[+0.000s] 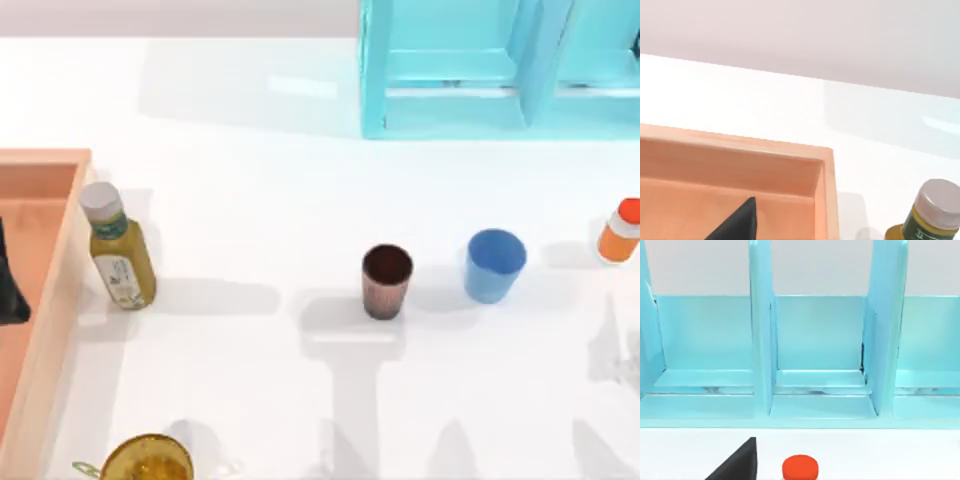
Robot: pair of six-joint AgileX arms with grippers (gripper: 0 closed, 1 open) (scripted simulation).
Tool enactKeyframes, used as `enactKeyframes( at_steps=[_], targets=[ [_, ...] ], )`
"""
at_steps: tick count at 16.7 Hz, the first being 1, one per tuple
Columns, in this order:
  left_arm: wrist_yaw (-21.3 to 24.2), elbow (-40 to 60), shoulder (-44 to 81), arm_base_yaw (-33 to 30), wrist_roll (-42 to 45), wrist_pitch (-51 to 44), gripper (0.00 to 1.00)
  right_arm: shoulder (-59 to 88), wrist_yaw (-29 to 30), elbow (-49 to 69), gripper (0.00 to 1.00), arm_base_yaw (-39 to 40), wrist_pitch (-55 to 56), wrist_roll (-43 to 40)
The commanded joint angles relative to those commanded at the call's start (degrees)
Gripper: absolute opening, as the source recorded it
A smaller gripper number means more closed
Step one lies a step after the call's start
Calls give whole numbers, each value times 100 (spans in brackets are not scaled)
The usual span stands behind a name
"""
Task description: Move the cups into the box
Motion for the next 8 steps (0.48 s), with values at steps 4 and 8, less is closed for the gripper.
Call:
enactKeyframes(
  at_steps=[4, 8],
  targets=[
    [-174, 2029, 1917, -503, -805, -1253, 100, 0, 0, 0, 100, 0, 0, 0],
    [-268, 4452, 4162, -1219, -1647, -2704, 100, 0, 0, 0, 100, 0, 0, 0]
  ],
)
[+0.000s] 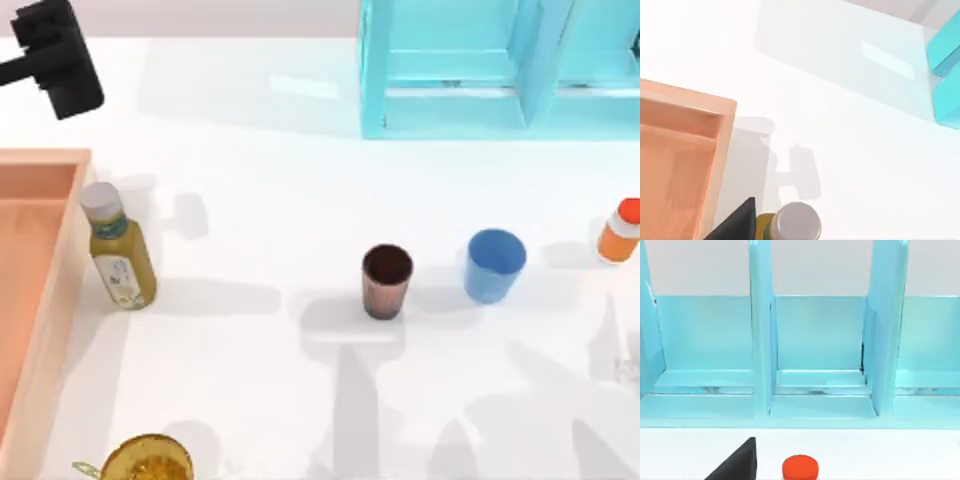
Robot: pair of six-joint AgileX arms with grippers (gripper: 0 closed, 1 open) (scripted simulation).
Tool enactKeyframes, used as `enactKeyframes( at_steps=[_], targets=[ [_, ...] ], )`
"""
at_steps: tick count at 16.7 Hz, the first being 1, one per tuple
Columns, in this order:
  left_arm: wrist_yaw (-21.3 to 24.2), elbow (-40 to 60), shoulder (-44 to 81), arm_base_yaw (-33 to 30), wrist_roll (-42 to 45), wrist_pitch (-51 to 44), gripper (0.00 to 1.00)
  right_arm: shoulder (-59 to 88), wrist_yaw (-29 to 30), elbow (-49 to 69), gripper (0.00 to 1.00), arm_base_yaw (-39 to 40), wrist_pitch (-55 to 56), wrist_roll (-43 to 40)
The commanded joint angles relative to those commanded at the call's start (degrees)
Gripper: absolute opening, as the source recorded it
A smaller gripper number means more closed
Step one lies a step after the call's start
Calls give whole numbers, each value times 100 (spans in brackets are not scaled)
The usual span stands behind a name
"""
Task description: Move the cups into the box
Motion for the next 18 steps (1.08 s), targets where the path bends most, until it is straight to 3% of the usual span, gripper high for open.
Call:
enactKeyframes(
  at_steps=[10, 14, 18],
  targets=[
    [101, 5888, 5675, -2231, -1665, -3593, 100, 0, 0, 0, 100, 0, 0, 0],
    [133, 7475, 7273, -2933, -2024, -4590, 100, 0, 0, 0, 100, 0, 0, 0],
    [130, 8233, 8039, -3288, -2181, -5094, 100, 0, 0, 0, 100, 0, 0, 0]
  ],
)
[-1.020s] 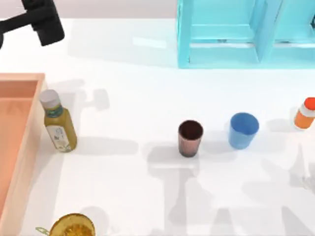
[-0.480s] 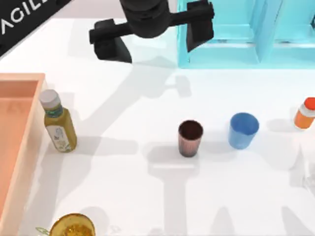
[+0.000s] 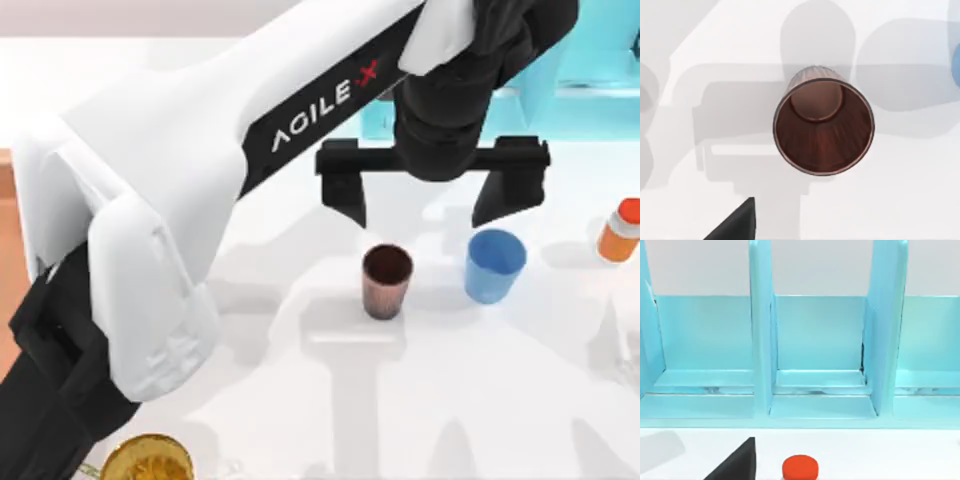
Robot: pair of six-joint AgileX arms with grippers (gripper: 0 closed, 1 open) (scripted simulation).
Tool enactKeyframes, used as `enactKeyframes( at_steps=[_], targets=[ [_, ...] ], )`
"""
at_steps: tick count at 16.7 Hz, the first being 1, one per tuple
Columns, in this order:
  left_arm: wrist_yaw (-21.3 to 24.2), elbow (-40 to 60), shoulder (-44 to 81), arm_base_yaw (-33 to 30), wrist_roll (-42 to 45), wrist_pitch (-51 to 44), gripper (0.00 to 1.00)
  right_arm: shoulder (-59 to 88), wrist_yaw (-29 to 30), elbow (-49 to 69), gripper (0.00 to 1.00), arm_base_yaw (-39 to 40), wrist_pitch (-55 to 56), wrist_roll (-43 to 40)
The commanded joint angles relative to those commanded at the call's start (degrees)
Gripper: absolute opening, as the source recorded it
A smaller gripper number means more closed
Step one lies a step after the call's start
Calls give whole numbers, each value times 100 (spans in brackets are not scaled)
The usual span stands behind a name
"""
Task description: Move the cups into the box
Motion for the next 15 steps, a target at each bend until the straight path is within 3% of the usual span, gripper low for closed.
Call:
enactKeyframes(
  at_steps=[8, 15],
  targets=[
    [0, -62, 32, 5, 9, 74, 100, 0, 0, 0, 100, 0, 0, 0],
    [3, -1956, -120, 65, 76, 1792, 100, 0, 0, 0, 100, 0, 0, 0]
  ],
)
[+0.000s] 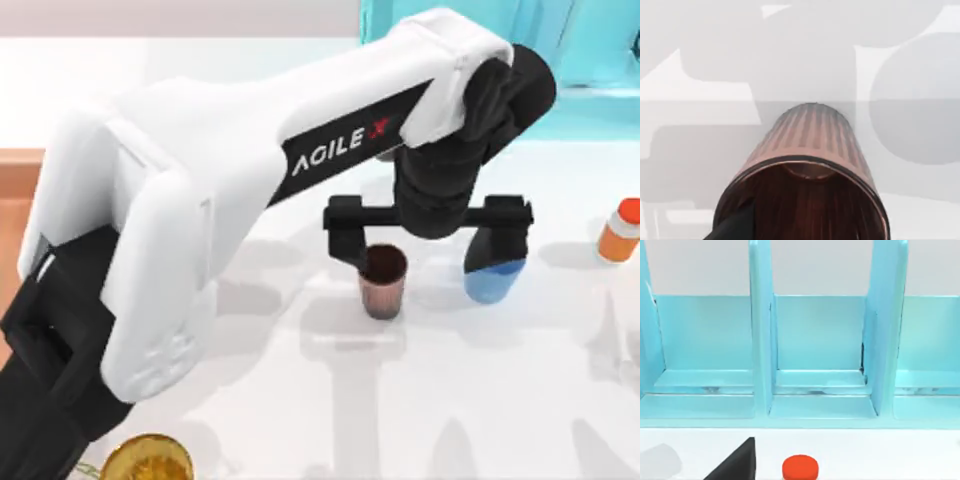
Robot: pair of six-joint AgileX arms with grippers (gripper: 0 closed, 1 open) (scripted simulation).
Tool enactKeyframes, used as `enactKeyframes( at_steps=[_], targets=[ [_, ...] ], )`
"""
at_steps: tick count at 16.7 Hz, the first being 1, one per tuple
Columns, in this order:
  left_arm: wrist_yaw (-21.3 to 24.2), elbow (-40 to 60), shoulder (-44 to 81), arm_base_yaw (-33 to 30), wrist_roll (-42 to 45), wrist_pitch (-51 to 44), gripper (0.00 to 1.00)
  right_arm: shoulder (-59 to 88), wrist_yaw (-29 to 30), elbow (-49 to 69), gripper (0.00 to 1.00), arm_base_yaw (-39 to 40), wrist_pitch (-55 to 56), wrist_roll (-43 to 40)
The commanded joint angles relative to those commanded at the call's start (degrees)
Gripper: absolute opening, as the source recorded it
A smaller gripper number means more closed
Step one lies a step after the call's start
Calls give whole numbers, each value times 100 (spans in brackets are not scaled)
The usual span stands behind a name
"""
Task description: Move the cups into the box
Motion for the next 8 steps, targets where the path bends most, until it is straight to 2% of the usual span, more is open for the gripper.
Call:
enactKeyframes(
  at_steps=[3, 8],
  targets=[
    [0, -560, -27, 13, 13, 553, 100, 0, 0, 0, 100, 0, 0, 0],
    [0, -633, -28, 14, 13, 625, 100, 0, 0, 0, 100, 0, 0, 0]
  ],
)
